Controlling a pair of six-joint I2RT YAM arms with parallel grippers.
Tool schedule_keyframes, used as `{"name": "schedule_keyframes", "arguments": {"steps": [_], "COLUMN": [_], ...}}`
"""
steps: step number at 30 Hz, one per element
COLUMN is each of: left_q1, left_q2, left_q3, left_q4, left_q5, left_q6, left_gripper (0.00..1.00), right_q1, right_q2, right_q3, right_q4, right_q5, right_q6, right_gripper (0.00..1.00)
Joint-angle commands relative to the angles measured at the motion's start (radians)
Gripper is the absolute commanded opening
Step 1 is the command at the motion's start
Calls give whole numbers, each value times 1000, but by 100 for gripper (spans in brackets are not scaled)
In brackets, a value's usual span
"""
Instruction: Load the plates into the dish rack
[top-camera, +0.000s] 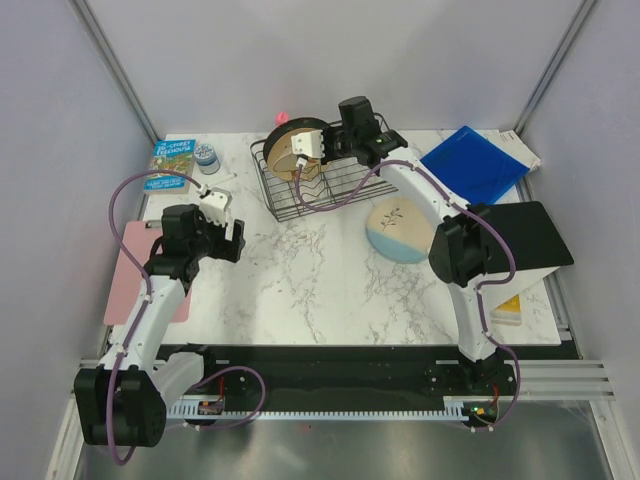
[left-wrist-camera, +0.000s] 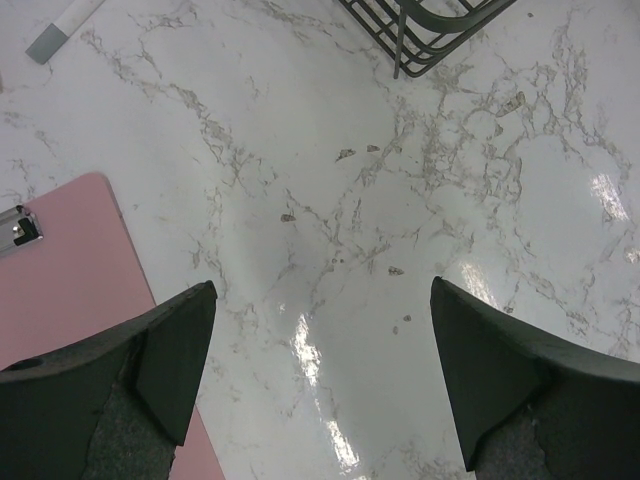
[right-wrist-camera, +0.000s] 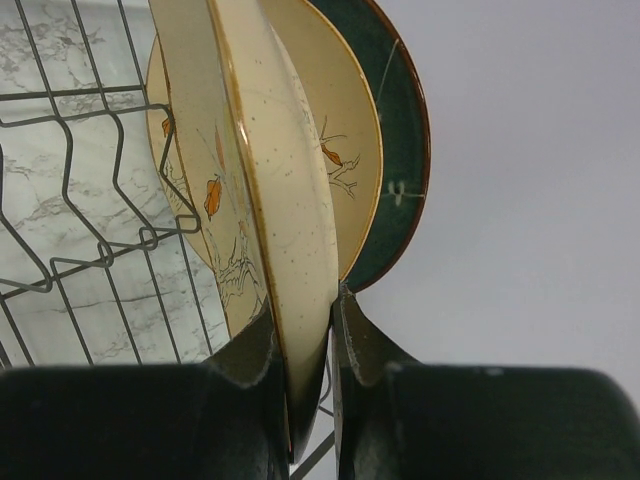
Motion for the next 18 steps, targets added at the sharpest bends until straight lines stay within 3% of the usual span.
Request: {"name": "schedule_keyframes", "arguments": {"steps": [1,15,18], "left_q1": [7,7,7], "left_q2": [-1,24,27], "left_q3": [-6,2,3], "left_q4": [53,62,63], "left_q5": [20,32,40], "left_q6": [-33,-38,-42], "left_gripper": [94,94,94], "right_q1": [4,8,10], "right_q2": [-40,65,76], "right_q3": [58,78,65], "right_q4": [113,109,162], "right_q5": [-36,10,29], "right_q6": [-43,-61,-30], "right_gripper": [0,1,16]}}
